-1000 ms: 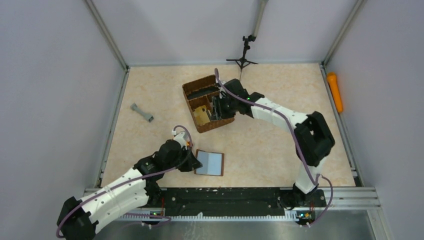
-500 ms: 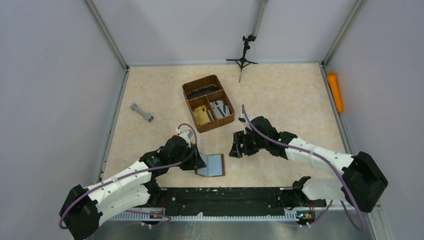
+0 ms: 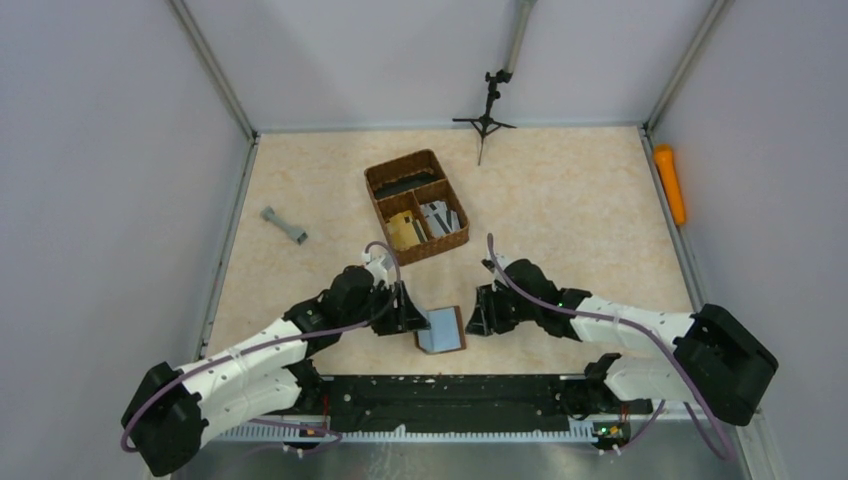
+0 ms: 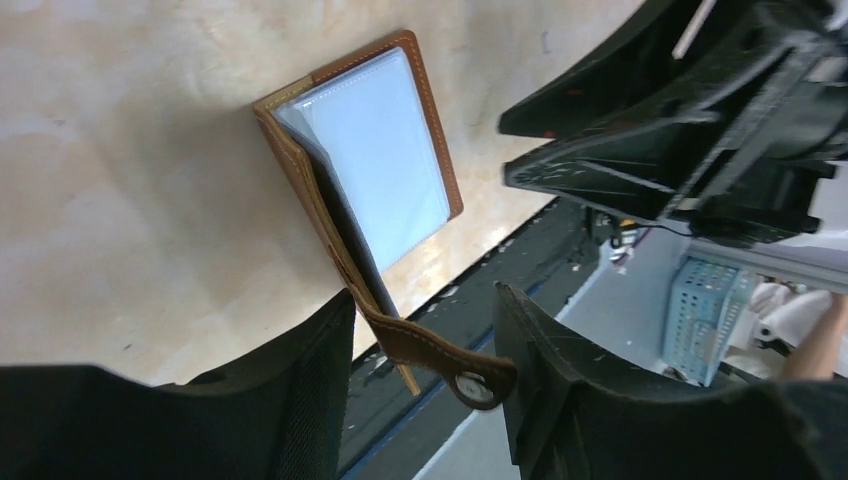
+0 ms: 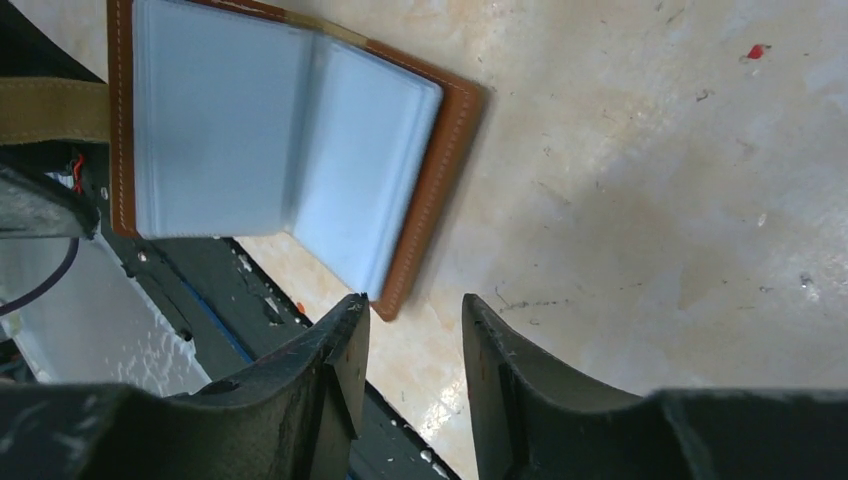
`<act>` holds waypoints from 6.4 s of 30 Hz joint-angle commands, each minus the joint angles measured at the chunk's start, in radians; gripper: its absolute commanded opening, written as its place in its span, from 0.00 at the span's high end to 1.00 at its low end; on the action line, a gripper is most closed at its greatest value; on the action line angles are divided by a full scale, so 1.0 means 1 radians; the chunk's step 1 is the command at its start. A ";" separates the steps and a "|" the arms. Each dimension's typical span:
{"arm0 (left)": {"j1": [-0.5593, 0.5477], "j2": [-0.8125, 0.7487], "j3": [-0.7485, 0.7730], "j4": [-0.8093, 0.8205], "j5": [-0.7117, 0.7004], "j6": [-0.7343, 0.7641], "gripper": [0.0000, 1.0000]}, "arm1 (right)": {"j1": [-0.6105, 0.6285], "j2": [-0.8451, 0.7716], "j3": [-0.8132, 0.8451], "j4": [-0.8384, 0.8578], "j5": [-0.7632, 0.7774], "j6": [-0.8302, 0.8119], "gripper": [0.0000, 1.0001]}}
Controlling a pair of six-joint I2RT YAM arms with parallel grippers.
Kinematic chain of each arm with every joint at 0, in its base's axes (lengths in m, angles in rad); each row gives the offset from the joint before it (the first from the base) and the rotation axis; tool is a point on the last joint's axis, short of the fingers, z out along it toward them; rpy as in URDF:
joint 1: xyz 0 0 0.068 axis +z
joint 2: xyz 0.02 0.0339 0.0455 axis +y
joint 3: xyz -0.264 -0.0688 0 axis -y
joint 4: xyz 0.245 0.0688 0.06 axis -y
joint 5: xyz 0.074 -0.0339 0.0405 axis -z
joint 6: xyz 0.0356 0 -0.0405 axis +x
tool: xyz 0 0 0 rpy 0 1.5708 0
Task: Take the credit cards out of the card holder
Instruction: Close the card holder at the center of the board.
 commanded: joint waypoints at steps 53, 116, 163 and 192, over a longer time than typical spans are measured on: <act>-0.153 0.462 0.249 0.331 0.107 0.052 0.27 | 0.028 -0.417 -0.005 -0.240 0.407 0.067 0.67; -0.156 0.740 0.360 0.222 -0.074 0.110 1.00 | 0.026 -0.212 -0.185 0.100 0.230 0.148 1.00; -0.155 0.622 0.348 0.151 -0.169 0.158 1.00 | 0.078 -0.049 -0.090 0.227 0.104 0.117 1.00; -0.153 0.495 0.443 -0.090 -0.428 0.236 0.94 | 0.076 -0.081 0.064 0.076 0.216 0.062 1.00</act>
